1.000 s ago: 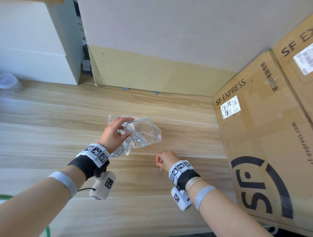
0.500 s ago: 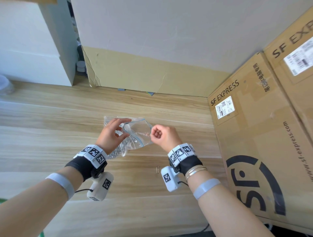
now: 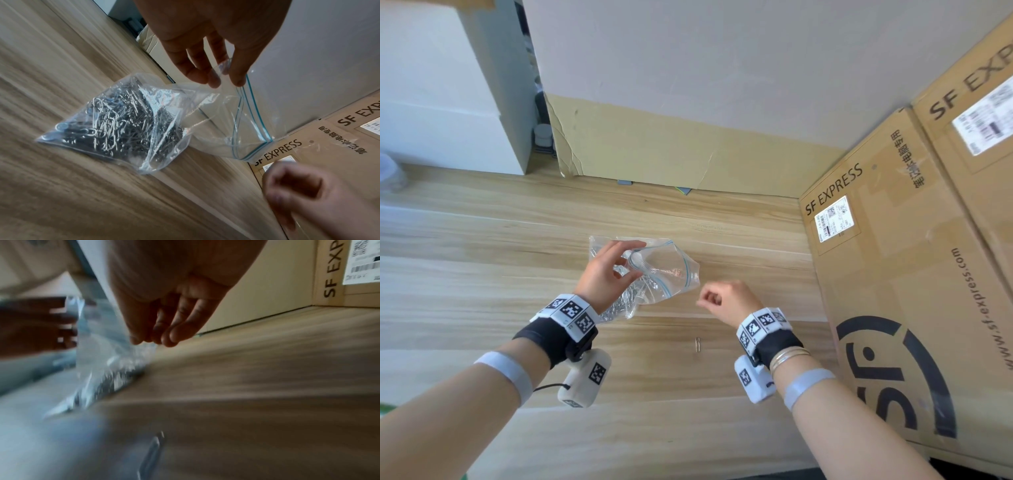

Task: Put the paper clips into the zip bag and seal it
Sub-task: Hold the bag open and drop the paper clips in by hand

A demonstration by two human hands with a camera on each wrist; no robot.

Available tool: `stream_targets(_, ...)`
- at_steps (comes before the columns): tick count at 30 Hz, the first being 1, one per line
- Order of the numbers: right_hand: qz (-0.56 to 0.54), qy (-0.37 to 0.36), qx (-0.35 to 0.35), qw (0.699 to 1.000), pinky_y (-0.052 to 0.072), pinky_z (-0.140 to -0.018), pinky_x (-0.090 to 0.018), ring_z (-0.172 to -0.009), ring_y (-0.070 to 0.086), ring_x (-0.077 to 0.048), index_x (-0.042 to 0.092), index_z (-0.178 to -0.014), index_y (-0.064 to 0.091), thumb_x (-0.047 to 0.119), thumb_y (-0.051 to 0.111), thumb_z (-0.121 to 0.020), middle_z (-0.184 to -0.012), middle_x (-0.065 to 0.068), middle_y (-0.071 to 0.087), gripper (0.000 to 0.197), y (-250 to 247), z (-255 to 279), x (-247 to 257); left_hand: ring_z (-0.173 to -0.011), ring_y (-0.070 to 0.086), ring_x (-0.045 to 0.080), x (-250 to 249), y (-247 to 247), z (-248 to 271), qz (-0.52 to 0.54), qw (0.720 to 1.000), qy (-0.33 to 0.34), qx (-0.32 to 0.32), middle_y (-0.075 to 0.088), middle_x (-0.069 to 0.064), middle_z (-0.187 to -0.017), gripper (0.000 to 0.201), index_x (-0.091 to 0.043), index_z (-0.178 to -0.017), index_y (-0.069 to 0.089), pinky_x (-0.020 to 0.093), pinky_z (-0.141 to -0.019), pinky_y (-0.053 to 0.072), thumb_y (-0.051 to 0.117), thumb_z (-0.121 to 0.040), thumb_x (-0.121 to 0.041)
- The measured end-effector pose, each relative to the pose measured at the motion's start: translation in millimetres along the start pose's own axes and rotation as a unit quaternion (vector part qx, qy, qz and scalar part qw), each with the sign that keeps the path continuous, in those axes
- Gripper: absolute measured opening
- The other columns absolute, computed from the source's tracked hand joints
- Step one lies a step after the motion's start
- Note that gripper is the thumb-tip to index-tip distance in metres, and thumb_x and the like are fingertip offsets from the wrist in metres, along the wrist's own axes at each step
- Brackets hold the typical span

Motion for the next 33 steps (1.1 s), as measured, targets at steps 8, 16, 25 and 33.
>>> stream_targets(8,0.133,-0.078,0.232,0.960,0.036,-0.071,-0.026,-0.098,0.056,-0.018,0.021,-0.099,0.062,0.019,0.064,-0.079,-0.107,0.002,0.060,0.020,60.1,10.6,-12.4,-0.085,0.052,0.000,1.0,1.7,-0.6,-0.010,1.000,-0.004,0.006,0.045,-0.024,-0.105,0.055,-0.047,-0.102,0.046,0.003,-0.069,0.043,0.068,-0.077,-0.003)
stream_targets(16,0.238,-0.133,0.246,0.930,0.039,-0.067,-0.033,-0.097,0.054,-0.025,0.014,-0.093,0.059,0.019,0.054,-0.087,-0.108,-0.004,0.055,0.009,65.8,9.0,-5.7,-0.085,0.053,0.000,1.1,4.4,-1.2,-0.014,1.000,-0.004,0.010,0.046,-0.026,-0.107,0.058,-0.053,-0.099,0.048,0.002,-0.069,0.043,0.068,-0.077,-0.004)
stream_targets(25,0.109,-0.165,-0.086,0.976,0.052,-0.045,-0.030,-0.054,0.057,-0.016,0.018,-0.077,0.058,0.015,0.053,-0.079,-0.071,0.002,0.064,0.005,9.3,-2.4,23.1,-0.086,0.053,-0.003,1.5,-0.8,0.2,-0.010,1.000,-0.007,0.008,0.045,-0.027,-0.107,0.063,-0.061,-0.099,0.046,0.003,-0.069,0.043,0.068,-0.077,-0.006)
stream_targets(33,0.011,-0.191,-0.226,0.955,0.051,-0.051,-0.027,-0.061,0.062,-0.017,0.016,-0.079,0.066,0.017,0.062,-0.081,-0.074,0.001,0.069,0.005,-14.7,-31.9,55.8,-0.085,0.053,-0.002,-0.8,-6.0,0.4,-0.019,1.000,-0.007,0.003,0.044,-0.028,-0.107,0.069,-0.065,-0.097,0.045,0.004,-0.067,0.043,0.069,-0.075,-0.005)
Point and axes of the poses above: each hand's wrist, its own z-axis away from the middle knuckle, its own y-axis out of the palm, x = y × z, the point moved 4 cm from there along -z, towards the middle knuckle
